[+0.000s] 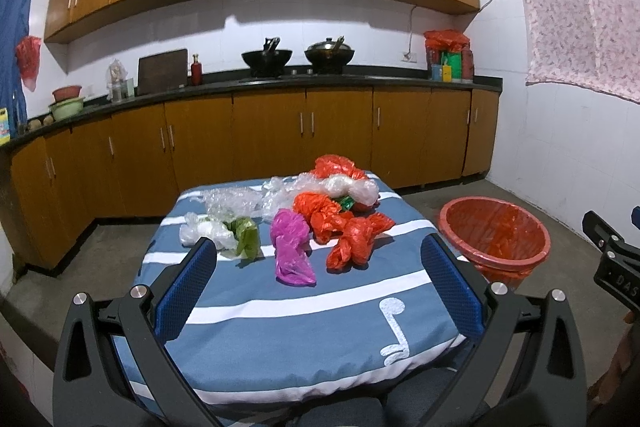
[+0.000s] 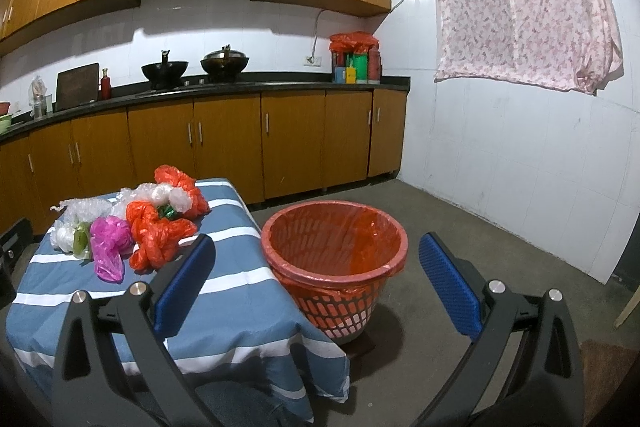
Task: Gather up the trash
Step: 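Move both tools toward the bag pile, opening their fingers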
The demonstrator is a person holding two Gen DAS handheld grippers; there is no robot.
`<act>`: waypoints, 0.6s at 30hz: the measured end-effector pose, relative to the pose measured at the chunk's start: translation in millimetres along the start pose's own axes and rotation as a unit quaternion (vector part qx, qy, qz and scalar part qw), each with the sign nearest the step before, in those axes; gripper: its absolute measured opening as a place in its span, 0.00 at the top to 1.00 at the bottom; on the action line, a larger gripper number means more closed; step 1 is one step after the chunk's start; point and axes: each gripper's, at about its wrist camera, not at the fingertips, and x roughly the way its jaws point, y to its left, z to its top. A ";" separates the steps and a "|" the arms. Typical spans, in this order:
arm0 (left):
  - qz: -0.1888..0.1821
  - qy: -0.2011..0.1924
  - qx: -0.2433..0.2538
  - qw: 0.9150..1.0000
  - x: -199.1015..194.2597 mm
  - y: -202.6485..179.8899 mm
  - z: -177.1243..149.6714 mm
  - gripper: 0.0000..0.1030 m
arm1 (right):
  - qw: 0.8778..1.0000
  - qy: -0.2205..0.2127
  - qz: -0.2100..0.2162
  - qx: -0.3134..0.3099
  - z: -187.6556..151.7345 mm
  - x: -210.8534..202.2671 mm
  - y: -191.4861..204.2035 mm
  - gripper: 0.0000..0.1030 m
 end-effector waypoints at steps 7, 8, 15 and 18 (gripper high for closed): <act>0.012 0.041 -0.034 0.998 22.8 25.8 -8.5 0.02 | 0.999 0.025 0.022 -0.010 -7.8 29.1 21.9 0.04; 0.016 0.047 -0.041 0.998 26.3 31.7 -9.7 0.02 | 0.999 0.030 0.029 -0.012 -7.4 35.2 27.8 0.04; 0.083 0.064 -0.060 0.993 53.2 80.0 -14.3 0.02 | 0.994 0.074 0.075 -0.017 -4.3 81.1 71.5 0.04; 0.115 0.071 -0.066 0.989 63.7 101.7 -17.2 0.02 | 0.992 0.087 0.092 -0.030 -4.8 100.4 99.2 0.04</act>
